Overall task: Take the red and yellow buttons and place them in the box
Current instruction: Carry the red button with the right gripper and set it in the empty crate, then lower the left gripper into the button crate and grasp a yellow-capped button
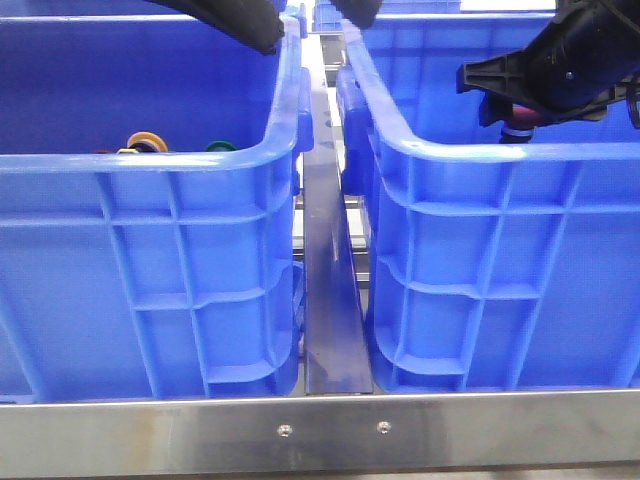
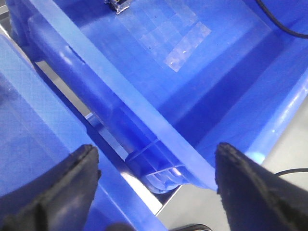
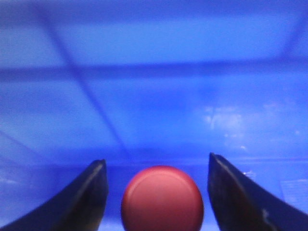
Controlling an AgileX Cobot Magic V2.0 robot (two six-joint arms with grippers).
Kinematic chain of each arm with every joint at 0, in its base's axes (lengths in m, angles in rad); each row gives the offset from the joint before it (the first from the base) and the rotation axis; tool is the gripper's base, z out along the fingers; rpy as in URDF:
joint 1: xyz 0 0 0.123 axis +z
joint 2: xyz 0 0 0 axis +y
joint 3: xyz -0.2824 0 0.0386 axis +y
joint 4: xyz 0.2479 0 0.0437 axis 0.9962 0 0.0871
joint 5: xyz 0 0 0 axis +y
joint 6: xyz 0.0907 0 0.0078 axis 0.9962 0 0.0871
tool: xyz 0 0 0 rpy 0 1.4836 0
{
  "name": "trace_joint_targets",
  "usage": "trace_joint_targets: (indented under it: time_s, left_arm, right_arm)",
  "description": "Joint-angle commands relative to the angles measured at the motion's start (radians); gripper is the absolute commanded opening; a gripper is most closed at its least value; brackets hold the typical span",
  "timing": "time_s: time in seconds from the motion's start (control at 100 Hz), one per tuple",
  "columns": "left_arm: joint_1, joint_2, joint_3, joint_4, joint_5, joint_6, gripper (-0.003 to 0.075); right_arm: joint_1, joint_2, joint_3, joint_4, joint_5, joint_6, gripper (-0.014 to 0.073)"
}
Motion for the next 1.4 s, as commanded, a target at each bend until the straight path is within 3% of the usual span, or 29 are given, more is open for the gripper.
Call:
trace_joint_targets:
  time_s: [0.0, 0.21, 0.51, 0.61, 0.78, 0.95, 1.15, 1.39]
  left_arm:
    - [-0.005, -0.036, -0.027, -0.018, -0.056, 0.001, 0.0482]
    - [-0.005, -0.036, -0.027, -0.020, -0.055, 0.001, 0.0482]
    - [-0.005, -0.036, -0.027, -0.020, -0.051, 0.001, 0.0482]
    - [-0.005, -0.036, -0.027, -0.020, -0.051, 0.001, 0.0480]
    - [-0.005, -0.040, -0.027, -0.020, -0.051, 0.001, 0.0480]
    - [0.006, -0.066, -0.027, -0.020, -0.051, 0.001, 0.0480]
    - [0.084, -0.135, -0.027, -0.011, -0.043, 0.001, 0.0431]
    - [0.269, -0.185, -0.027, 0.030, 0.052, 0.001, 0.0324]
  right_arm:
    - [-0.002, -0.066, -0.028, -0.015, -0.035, -0.007, 0.0484]
    - [-0.002, -0.180, 0.026, -0.015, -0.016, -0.007, 0.0484]
    - [-0.002, -0.485, 0.244, -0.016, 0.018, -0.009, 0.0479]
    - [-0.002, -0.612, 0.313, -0.017, 0.083, -0.011, 0.0387]
    - [-0.002, -0.801, 0.401, -0.024, 0.243, -0.045, 0.0133]
    - [-0.002, -0.982, 0.486, -0.024, 0.343, -0.045, -0.0002]
    - [-0.002, -1.190, 0.573, -0.024, 0.391, -0.045, -0.0041]
    - [-0.002, -1.357, 0.625, -0.024, 0.448, -0.045, -0.0041]
